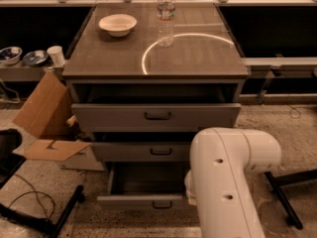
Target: Open bottom drawer
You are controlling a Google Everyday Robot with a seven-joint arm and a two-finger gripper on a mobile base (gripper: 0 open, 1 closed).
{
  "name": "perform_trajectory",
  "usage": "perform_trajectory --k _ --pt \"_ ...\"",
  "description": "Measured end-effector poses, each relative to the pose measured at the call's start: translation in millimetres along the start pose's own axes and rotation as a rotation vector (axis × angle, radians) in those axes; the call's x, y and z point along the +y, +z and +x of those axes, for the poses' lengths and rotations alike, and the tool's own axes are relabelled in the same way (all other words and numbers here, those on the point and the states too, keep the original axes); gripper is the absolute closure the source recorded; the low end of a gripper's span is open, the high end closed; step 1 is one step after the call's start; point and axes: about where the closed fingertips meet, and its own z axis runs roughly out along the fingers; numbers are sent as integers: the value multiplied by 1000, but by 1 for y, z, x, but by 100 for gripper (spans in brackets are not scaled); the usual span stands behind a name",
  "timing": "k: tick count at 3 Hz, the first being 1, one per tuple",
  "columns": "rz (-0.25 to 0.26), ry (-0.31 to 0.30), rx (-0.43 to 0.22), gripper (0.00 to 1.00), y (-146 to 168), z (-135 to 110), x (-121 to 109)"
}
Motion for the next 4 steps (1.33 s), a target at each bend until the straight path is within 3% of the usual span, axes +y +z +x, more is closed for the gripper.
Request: perform_trajectory --k 4 --pt "-38 49 12 100 0 12 26"
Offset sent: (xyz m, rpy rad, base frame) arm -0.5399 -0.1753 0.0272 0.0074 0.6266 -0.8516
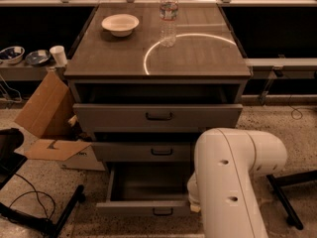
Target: Open bottom drawer
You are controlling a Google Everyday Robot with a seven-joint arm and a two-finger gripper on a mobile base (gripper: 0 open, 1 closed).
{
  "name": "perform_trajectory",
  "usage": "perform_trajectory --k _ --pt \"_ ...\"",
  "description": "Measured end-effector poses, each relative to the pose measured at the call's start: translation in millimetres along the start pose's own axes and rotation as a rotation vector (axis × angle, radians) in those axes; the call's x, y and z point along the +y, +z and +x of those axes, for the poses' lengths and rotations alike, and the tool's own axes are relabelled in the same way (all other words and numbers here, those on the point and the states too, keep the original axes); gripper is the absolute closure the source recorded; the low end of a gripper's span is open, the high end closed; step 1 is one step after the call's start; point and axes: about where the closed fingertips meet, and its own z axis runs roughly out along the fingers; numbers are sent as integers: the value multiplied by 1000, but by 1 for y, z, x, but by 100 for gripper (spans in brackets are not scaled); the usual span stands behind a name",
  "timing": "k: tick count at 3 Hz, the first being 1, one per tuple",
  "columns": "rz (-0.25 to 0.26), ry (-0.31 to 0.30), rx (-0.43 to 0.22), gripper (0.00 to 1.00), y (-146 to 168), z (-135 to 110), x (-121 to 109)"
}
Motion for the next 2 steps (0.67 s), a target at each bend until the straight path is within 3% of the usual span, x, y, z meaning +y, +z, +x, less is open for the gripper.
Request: perform_trajectory --k 1,2 --pt "1 21 -25 100 -5 -3 4" --pt "1 21 -25 85 -5 -3 4"
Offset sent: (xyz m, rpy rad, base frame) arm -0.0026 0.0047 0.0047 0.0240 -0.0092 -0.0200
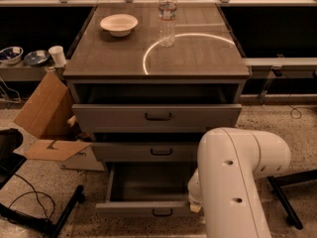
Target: Open bottom drawer
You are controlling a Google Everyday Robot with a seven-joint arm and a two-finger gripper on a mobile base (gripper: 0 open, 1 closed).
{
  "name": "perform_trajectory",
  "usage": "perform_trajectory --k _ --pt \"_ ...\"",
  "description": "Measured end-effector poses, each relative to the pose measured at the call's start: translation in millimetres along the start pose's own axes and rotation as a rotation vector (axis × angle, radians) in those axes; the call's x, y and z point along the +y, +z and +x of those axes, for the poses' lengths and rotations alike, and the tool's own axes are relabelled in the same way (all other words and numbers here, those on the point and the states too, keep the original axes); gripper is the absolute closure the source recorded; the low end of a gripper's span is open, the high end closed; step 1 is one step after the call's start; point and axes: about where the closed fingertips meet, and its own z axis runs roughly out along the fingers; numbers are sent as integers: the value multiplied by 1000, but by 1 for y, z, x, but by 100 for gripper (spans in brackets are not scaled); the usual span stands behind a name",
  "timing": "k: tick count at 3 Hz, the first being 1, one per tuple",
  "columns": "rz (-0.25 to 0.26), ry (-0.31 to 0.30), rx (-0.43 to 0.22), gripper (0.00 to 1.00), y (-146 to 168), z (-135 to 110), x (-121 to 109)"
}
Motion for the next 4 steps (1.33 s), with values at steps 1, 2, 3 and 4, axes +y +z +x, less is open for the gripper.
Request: perform_trajectory --k 1,2,3,4 --pt "0 0 0 60 0 0 0" --pt "0 0 0 39 0 0 0" --pt "0 0 0 15 0 0 0" --pt "0 0 0 0 0 0 0"
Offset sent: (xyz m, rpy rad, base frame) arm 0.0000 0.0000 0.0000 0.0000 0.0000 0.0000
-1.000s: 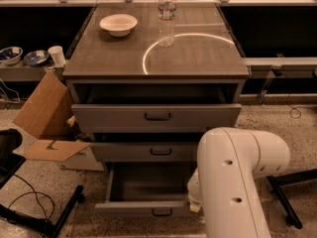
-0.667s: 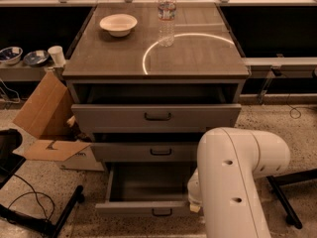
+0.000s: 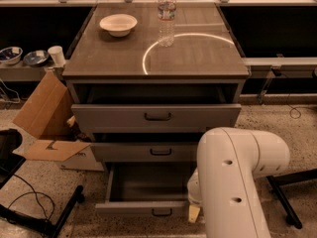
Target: Open bottom drawer
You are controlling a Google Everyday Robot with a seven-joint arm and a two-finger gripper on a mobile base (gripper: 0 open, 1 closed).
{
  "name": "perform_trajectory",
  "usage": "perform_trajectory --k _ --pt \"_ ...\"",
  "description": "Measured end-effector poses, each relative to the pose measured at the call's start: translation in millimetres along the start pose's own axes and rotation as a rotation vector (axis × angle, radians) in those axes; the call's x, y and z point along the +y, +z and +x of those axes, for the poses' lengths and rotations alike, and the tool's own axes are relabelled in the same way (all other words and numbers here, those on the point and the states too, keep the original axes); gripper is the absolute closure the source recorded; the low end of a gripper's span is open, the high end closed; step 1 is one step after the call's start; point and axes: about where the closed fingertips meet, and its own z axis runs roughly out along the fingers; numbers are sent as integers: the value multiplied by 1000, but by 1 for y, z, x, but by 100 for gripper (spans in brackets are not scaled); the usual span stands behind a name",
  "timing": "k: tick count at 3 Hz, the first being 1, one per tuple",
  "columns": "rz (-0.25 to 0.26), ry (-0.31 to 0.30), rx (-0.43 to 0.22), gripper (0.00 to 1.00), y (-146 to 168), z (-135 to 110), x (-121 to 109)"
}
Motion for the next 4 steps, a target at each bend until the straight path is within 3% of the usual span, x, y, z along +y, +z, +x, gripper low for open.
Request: perform_trajectory --k 1,3,4 --pt "-13 4 12 2 2 4 7" --pt "-167 57 163 48 8 40 88" --pt "-167 57 163 79 3 39 87"
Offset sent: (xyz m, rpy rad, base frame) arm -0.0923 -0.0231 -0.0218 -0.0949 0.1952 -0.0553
